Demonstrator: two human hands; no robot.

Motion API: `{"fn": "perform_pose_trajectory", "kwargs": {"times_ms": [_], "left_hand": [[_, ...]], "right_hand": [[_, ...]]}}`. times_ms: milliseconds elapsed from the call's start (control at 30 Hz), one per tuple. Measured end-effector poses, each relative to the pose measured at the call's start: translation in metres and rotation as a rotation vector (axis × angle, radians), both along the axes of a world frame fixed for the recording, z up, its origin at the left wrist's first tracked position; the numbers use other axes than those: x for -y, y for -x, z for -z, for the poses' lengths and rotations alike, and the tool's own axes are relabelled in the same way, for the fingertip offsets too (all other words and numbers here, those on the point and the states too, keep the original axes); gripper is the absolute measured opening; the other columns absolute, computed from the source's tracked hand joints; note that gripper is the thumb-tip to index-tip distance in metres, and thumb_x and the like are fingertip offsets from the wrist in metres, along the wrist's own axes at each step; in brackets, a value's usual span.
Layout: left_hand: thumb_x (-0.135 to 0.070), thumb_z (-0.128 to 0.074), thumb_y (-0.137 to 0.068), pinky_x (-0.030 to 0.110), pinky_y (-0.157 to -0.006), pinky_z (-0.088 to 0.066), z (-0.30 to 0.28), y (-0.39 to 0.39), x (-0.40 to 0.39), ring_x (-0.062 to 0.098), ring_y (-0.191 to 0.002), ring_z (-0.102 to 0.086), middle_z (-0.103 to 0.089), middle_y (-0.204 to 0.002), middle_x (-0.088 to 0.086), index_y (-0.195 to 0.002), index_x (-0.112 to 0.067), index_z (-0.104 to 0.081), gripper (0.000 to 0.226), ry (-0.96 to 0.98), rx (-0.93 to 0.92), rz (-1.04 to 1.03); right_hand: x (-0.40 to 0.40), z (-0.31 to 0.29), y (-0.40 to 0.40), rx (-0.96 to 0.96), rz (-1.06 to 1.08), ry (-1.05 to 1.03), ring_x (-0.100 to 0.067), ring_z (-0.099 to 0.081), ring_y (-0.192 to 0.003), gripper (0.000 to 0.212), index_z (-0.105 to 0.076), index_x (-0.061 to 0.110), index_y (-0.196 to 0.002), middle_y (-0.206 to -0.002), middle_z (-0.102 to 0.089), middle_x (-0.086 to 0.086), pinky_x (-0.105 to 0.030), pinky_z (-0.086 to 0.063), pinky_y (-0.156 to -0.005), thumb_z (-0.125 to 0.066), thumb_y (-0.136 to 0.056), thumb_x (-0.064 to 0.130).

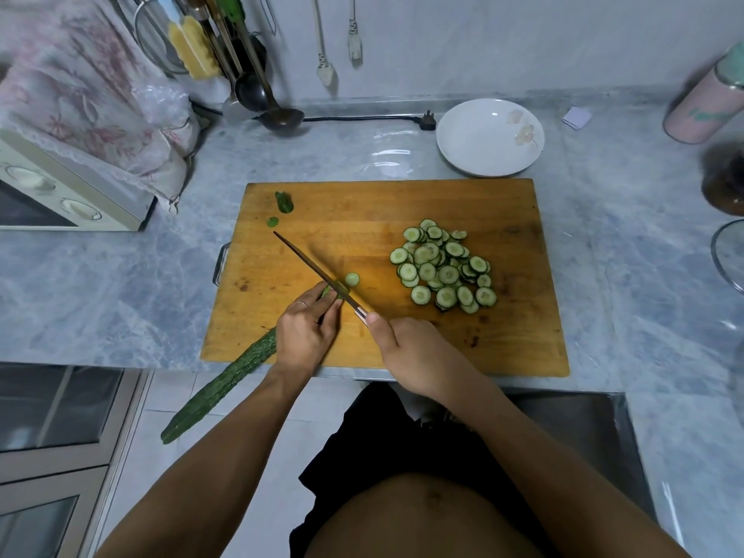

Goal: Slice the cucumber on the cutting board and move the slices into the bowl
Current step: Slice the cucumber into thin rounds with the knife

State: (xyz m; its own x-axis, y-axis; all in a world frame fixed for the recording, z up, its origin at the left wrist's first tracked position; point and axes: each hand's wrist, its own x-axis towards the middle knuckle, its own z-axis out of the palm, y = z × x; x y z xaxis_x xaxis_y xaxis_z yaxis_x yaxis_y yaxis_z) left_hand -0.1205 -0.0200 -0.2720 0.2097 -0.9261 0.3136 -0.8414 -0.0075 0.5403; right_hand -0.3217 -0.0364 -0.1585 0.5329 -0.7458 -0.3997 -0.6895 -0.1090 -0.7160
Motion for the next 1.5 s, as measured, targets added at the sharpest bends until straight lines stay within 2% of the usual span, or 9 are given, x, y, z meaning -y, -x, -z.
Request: {"fn": "perform_pose_trajectory", "kwargs": {"times_ms": [167, 433, 633, 767, 967, 1133, 1267, 1400, 1500], "left_hand": [[-0.031, -0.053, -0.091, 0.034, -0.082, -0.057, 0.0, 0.002, 0.0, 0.026, -0.104, -0.068, -0.068, -0.121, 0.012, -0.108, -0.01, -0.076, 0.036, 0.006, 0.02, 0.011], [-0.032, -0.05, -0.093, 0.035, -0.075, -0.059, -0.001, 0.001, 0.0, 0.028, -0.1, -0.07, -0.068, -0.121, 0.013, -0.106, -0.009, -0.076, 0.037, -0.016, 0.07, 0.014], [-0.027, -0.058, -0.091, 0.025, -0.084, -0.052, -0.005, 0.001, -0.001, 0.026, -0.1, -0.07, -0.068, -0.12, 0.012, -0.106, -0.008, -0.076, 0.03, -0.024, -0.023, 0.004], [-0.018, -0.066, -0.086, 0.016, -0.091, -0.045, -0.007, 0.002, -0.001, 0.025, -0.1, -0.07, -0.069, -0.118, 0.013, -0.105, -0.007, -0.076, 0.024, -0.039, -0.077, -0.006], [-0.035, -0.05, -0.09, 0.027, -0.09, -0.053, -0.008, 0.001, -0.003, 0.022, -0.102, -0.069, -0.067, -0.123, 0.01, -0.106, -0.009, -0.077, 0.04, -0.034, -0.087, 0.013], [-0.02, -0.06, -0.087, 0.026, -0.088, -0.054, -0.005, 0.001, -0.002, 0.023, -0.101, -0.07, -0.068, -0.121, 0.01, -0.103, -0.008, -0.077, 0.027, -0.052, -0.091, -0.005], [-0.018, -0.06, -0.087, 0.02, -0.092, -0.048, -0.003, 0.003, -0.003, 0.024, -0.103, -0.069, -0.068, -0.12, 0.013, -0.103, -0.005, -0.077, 0.027, -0.038, -0.087, -0.001], [-0.026, -0.054, -0.089, 0.024, -0.092, -0.049, -0.003, 0.001, -0.001, 0.027, -0.104, -0.069, -0.068, -0.118, 0.016, -0.104, -0.005, -0.076, 0.034, -0.052, -0.065, -0.004], [-0.016, -0.059, -0.085, 0.033, -0.088, -0.053, -0.003, 0.001, -0.002, 0.031, -0.1, -0.07, -0.069, -0.115, 0.019, -0.101, -0.002, -0.077, 0.027, -0.058, -0.047, -0.01]], "right_hand": [[0.006, 0.001, -0.002, -0.005, 0.023, -0.041, -0.016, -0.045, -0.058, 0.065, -0.041, 0.011, -0.058, -0.06, -0.047, -0.006, -0.033, -0.031, -0.058, -0.019, -0.104, 0.052], [0.016, 0.016, -0.021, -0.038, 0.053, -0.072, -0.026, -0.046, -0.082, 0.064, -0.044, 0.015, -0.06, -0.066, -0.048, -0.006, -0.032, -0.032, -0.072, -0.017, -0.105, 0.052], [0.012, 0.018, -0.018, -0.021, 0.045, -0.032, -0.026, -0.046, -0.082, 0.061, -0.04, 0.018, -0.058, -0.06, -0.043, 0.0, -0.032, -0.031, -0.072, -0.017, -0.106, 0.049], [0.011, 0.012, -0.007, -0.001, 0.021, 0.004, -0.027, -0.051, -0.075, 0.064, -0.044, 0.01, -0.061, -0.061, -0.05, -0.007, -0.032, -0.03, -0.066, -0.018, -0.106, 0.047], [-0.002, 0.003, 0.007, 0.018, -0.007, 0.033, -0.021, -0.049, -0.063, 0.063, -0.043, 0.011, -0.061, -0.061, -0.051, -0.008, -0.034, -0.034, -0.063, -0.02, -0.105, 0.049], [-0.005, 0.001, 0.005, 0.029, -0.012, 0.007, -0.017, -0.046, -0.058, 0.064, -0.041, 0.01, -0.06, -0.059, -0.048, -0.007, -0.034, -0.031, -0.06, -0.02, -0.105, 0.049], [-0.001, -0.001, 0.0, 0.013, 0.004, -0.026, -0.016, -0.045, -0.055, 0.064, -0.04, 0.011, -0.058, -0.056, -0.045, -0.004, -0.034, -0.032, -0.055, -0.02, -0.105, 0.051], [0.006, -0.001, -0.008, -0.025, 0.006, -0.027, -0.017, -0.05, -0.063, 0.067, -0.049, 0.009, -0.063, -0.062, -0.052, -0.006, -0.032, -0.033, -0.061, -0.018, -0.104, 0.052], [0.011, 0.006, -0.019, -0.049, 0.017, -0.053, -0.026, -0.049, -0.08, 0.063, -0.045, 0.013, -0.063, -0.068, -0.047, -0.005, -0.03, -0.032, -0.071, -0.016, -0.105, 0.052]]}}
